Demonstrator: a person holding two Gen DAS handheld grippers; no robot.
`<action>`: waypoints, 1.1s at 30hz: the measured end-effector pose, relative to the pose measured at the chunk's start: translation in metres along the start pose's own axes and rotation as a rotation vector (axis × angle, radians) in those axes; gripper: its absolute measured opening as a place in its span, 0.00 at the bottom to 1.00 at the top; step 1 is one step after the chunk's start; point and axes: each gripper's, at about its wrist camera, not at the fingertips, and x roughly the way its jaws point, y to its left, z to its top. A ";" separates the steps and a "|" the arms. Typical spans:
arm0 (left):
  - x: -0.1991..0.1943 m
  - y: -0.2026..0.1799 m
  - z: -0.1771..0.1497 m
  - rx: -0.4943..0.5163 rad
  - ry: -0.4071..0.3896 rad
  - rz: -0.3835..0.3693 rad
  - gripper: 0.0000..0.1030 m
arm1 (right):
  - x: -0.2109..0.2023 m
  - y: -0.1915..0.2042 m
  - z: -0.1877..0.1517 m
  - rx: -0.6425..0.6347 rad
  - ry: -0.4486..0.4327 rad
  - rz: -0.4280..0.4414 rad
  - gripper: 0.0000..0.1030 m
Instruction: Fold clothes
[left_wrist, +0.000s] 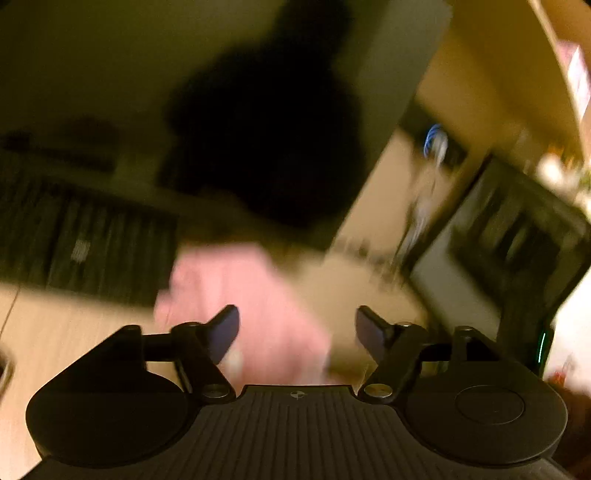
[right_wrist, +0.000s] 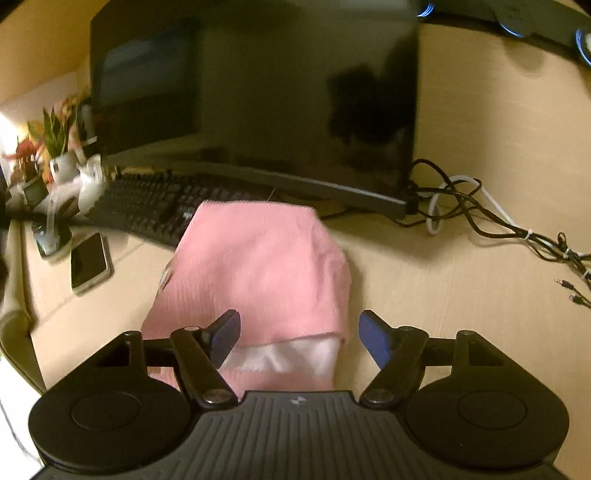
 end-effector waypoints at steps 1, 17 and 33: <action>0.012 0.003 0.010 -0.008 -0.022 -0.014 0.79 | 0.002 0.009 0.001 -0.039 -0.010 -0.007 0.70; 0.049 0.031 -0.024 -0.041 0.044 0.190 0.86 | 0.013 0.026 -0.006 -0.063 0.084 -0.012 1.00; -0.034 -0.164 -0.173 -0.061 -0.216 0.702 1.00 | -0.125 -0.049 -0.089 0.110 -0.124 0.023 1.00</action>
